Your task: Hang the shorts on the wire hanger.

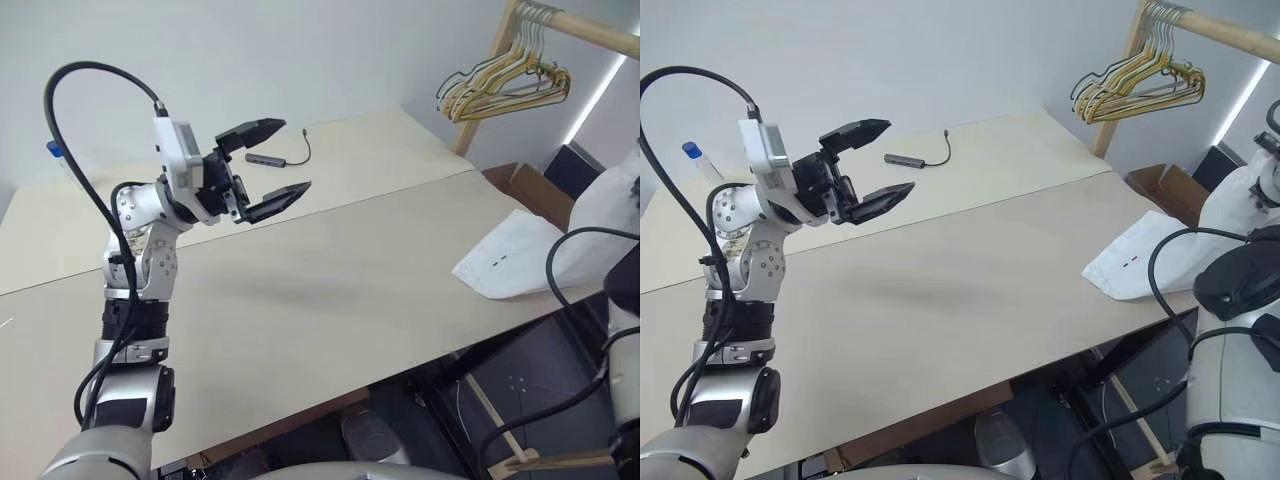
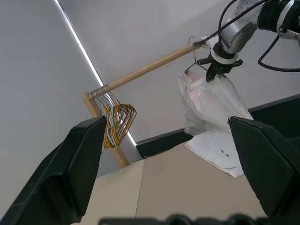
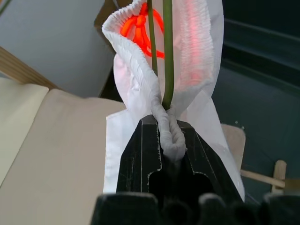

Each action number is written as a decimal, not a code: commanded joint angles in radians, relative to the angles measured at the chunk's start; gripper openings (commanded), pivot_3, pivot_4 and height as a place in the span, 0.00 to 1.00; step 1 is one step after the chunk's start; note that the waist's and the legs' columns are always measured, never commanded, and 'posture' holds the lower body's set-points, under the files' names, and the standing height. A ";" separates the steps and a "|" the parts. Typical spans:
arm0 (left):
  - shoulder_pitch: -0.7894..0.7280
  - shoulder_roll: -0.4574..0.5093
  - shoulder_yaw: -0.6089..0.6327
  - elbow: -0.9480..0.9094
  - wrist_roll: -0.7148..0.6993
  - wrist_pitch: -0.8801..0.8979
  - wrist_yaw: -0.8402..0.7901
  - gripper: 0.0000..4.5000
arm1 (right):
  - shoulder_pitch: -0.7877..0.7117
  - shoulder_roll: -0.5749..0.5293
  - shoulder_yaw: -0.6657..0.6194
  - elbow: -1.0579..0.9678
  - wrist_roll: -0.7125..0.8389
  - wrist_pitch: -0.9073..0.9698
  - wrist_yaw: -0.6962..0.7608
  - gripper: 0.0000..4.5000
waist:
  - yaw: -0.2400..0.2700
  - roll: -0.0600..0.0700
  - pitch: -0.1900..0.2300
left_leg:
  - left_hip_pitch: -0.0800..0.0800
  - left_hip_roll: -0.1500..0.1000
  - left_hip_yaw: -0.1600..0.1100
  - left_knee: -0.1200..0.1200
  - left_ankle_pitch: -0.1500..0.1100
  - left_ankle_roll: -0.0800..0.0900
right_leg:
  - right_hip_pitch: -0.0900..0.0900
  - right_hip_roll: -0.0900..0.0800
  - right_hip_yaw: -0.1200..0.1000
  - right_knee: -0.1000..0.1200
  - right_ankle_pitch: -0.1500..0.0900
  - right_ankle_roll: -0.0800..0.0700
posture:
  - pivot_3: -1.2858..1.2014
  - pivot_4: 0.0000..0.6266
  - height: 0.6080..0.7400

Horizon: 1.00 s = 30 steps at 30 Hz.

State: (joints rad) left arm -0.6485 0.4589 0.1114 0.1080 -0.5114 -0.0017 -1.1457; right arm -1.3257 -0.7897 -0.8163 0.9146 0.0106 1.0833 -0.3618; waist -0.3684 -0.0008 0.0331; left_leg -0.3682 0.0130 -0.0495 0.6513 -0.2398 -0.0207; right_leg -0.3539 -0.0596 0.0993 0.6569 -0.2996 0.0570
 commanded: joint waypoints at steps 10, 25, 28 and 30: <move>0.024 0.025 0.014 -0.078 -0.043 0.015 -0.014 1.00 | -0.004 -0.011 0.120 0.058 0.059 -0.119 -0.099 0.31 | 0.024 0.000 0.000 | 0.000 0.000 0.000 0.000 0.000 0.000 | 0.000 0.000 0.001 -0.001 0.000 0.000 | 0.42 0.00 1.00; 0.034 0.022 0.010 -0.078 -0.038 0.019 -0.007 1.00 | 0.067 0.036 0.361 -0.096 -0.048 -0.158 -0.171 0.99 | 0.051 0.001 0.000 | 0.001 0.000 0.000 0.000 0.000 0.000 | 0.000 0.000 0.001 -0.002 0.000 0.000 | 0.42 0.00 1.00; 0.035 0.027 0.008 -0.079 -0.037 0.025 -0.009 1.00 | 0.109 0.049 0.457 -0.197 -0.129 -0.193 -0.219 0.99 | 0.053 0.001 0.000 | 0.000 0.000 0.000 0.000 0.000 0.000 | -0.002 0.000 0.000 -0.001 0.000 0.000 | 0.42 0.00 1.00; 0.036 0.030 0.008 -0.079 -0.035 0.027 -0.009 1.00 | 0.139 0.055 0.508 -0.285 -0.175 -0.242 -0.238 0.99 | 0.053 0.001 0.000 | 0.000 0.000 0.000 0.000 0.000 0.000 | -0.002 0.000 0.001 -0.001 0.000 0.000 | 0.42 0.00 1.00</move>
State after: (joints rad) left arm -0.6081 0.4728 0.1109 0.0530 -0.5432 0.0246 -1.1593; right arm -1.1845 -0.7289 -0.3648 0.7533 -0.1064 0.9161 -0.5675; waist -0.3149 0.0001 0.0336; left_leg -0.3680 0.0128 -0.0498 0.6513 -0.2398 -0.0208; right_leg -0.3556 -0.0598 0.0999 0.6554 -0.2996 0.0569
